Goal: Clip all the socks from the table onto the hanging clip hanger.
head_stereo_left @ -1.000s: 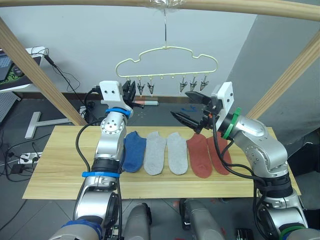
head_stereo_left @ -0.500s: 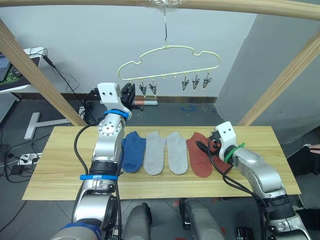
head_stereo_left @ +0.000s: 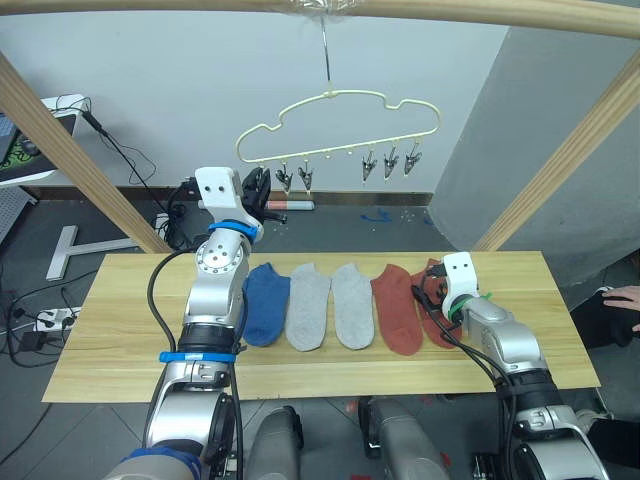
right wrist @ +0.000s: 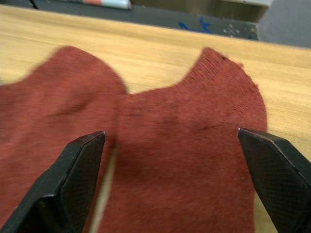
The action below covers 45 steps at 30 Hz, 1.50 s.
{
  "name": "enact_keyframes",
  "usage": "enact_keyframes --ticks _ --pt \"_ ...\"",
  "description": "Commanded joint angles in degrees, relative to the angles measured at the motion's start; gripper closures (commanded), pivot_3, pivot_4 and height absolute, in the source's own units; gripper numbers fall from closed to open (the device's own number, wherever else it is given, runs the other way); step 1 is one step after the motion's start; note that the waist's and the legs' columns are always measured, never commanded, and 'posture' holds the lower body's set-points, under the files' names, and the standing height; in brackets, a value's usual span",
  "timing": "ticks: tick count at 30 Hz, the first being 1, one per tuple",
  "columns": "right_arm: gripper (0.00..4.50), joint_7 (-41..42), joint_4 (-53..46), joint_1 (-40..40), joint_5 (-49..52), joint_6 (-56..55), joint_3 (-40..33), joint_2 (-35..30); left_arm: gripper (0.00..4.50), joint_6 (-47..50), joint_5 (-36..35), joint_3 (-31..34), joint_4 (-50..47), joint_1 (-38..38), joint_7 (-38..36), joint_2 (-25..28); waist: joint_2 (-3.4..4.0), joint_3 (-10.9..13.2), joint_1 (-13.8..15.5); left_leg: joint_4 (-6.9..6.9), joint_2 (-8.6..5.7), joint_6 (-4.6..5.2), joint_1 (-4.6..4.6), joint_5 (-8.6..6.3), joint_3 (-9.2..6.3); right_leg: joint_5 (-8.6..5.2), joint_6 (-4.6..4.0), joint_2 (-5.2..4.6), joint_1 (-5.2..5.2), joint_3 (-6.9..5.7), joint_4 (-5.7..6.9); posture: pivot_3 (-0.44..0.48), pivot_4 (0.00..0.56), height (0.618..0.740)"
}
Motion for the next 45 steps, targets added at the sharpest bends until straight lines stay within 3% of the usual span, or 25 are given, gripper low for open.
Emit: enact_keyframes --ticks 1,4,15,18,22,25,29,32,37,45 --pt "0.0 1.18 1.99 -0.04 -2.9 -3.56 1.48 -1.17 4.32 0.23 -0.16 0.28 -2.07 -0.09 -0.07 0.1 0.0 0.0 0.07 0.0 0.0 0.0 0.0 0.0 -0.02 0.0 0.0 0.0 0.0 -0.01 0.0 -0.076 0.293 0.74" --pt "0.61 1.03 1.81 0.8 -1.1 -0.67 -0.15 0.62 4.32 0.5 -0.23 0.42 -2.72 0.46 -0.01 0.2 0.0 0.0 -0.02 -0.01 0.03 0.0 0.02 0.0 -0.01 0.0 0.0 0.02 0.0 -0.01 0.02 -0.064 0.293 0.74" --pt "4.46 1.23 -3.7 3.83 0.8 5.11 -2.8 1.71 4.32 1.78 -0.4 1.02 -5.18 2.18 0.08 0.64 0.0 0.0 0.16 0.01 0.03 0.0 0.03 0.0 -0.03 0.0 0.0 -0.05 0.05 -0.01 0.02 -0.052 0.289 0.74" --pt "4.46 1.5 -7.75 4.7 0.86 6.77 -2.14 1.6 4.32 1.89 -0.31 1.23 -5.23 2.12 0.27 0.6 0.0 0.0 0.15 0.02 0.03 0.0 0.03 0.0 -0.06 0.0 0.0 -0.02 0.05 -0.01 0.04 -0.052 0.283 0.74" --pt "4.46 8.19 -17.8 4.75 -3.53 1.26 6.25 -3.6 4.32 3.86 -2.47 2.98 -6.21 2.12 0.2 0.3 0.04 0.03 -0.01 -0.01 0.04 0.0 0.01 0.0 -0.06 0.0 0.0 0.01 0.0 -0.02 0.04 -0.048 0.276 0.74" --pt "4.46 18.49 -29.33 3.13 -2.79 -2.05 13.0 -8.18 4.32 10.34 -9.96 6.59 -9.3 2.92 -2.29 0.42 0.07 0.05 -0.4 0.0 0.02 0.0 -0.02 0.0 -0.02 0.01 0.03 0.02 -0.08 0.02 0.04 -0.047 0.274 0.74" --pt "4.46 25.46 -34.23 0.22 -2.02 -2.01 16.88 -10.4 4.32 22.85 -20.37 11.02 -14.01 4.34 -5.06 1.91 0.07 0.05 -0.5 -0.02 0.08 -0.01 0.01 0.0 -0.15 0.01 0.04 0.1 -0.04 -0.11 0.07 -0.04 0.273 0.74" --pt "4.46 27.63 -34.65 -2.52 -2.27 -3.24 18.62 -9.35 4.32 31.23 -27.72 14.23 -17.2 4.89 -5.53 2.98 0.07 0.05 -0.59 -0.01 0.09 -0.01 0.04 0.0 -0.14 0.01 0.03 0.1 -0.02 -0.11 0.09 -0.037 0.273 0.74" --pt "4.46 27.64 -29.04 -8.5 -3.14 -7.59 21.74 -1.58 4.32 45.0 -42.93 21.57 -20.79 3.93 -1.32 3.04 0.03 0.07 -1.08 0.04 0.09 -0.02 0.07 0.01 -0.17 0.01 0.03 0.08 -0.03 -0.04 0.13 0.006 0.269 0.74" --pt "4.46 25.27 -17.5 -14.64 -6.11 -15.28 21.8 5.17 4.32 52.13 -54.93 23.38 -26.6 5.11 4.2 1.91 -0.09 0.14 0.54 0.02 0.07 -0.03 -0.02 0.01 -0.19 0.01 0.02 -0.01 -0.06 -0.07 0.09 0.043 0.271 0.74"
